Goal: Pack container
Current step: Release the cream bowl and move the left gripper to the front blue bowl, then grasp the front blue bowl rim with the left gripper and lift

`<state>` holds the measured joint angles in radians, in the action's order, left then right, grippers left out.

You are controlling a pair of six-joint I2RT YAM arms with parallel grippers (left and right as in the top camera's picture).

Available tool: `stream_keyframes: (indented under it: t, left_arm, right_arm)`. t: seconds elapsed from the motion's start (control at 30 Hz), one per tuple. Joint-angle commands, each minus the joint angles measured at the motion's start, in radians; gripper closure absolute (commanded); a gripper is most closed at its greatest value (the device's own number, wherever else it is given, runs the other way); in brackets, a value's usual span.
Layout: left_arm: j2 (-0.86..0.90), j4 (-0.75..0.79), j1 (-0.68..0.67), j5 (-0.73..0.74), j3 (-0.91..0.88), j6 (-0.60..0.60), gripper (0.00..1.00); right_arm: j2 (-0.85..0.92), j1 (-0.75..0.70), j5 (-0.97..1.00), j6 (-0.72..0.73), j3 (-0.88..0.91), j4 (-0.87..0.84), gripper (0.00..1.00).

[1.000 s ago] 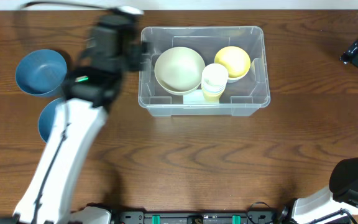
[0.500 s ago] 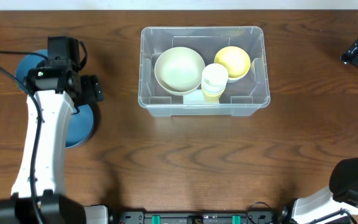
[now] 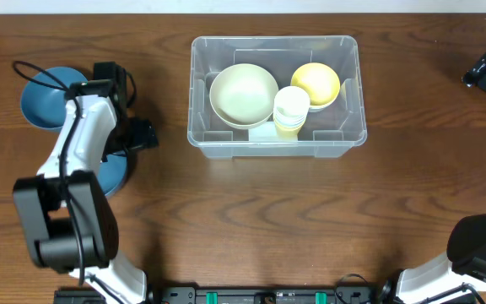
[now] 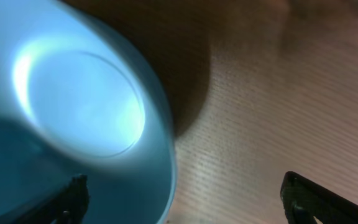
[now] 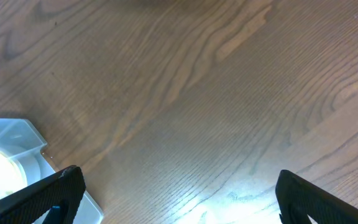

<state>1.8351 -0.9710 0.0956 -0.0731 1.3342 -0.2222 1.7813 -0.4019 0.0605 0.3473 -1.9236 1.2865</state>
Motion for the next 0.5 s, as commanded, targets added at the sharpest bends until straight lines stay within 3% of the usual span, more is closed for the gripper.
stream_keyframes:
  t: [0.0,0.2,0.37,0.47]
  left_arm:
    - [0.036,0.006,0.003,0.014,-0.005,-0.02,0.04]
    - [0.04,0.036,0.005,0.013,-0.005,-0.02,0.17]
    - [0.04,0.061,0.006,0.013,-0.005,-0.02,0.43]
    - [0.04,0.068,0.006,0.013,-0.005,-0.02,0.47]
  right_arm:
    - [-0.001,-0.005,0.007,-0.004,-0.013,0.0,0.01]
    - [-0.001,-0.005,0.007,-0.004,-0.013,0.0,0.01]
    - [-0.001,-0.005,0.007,-0.004,-0.013,0.0,0.01]
    - [-0.001,-0.005,0.007,-0.004,-0.013,0.0,0.01]
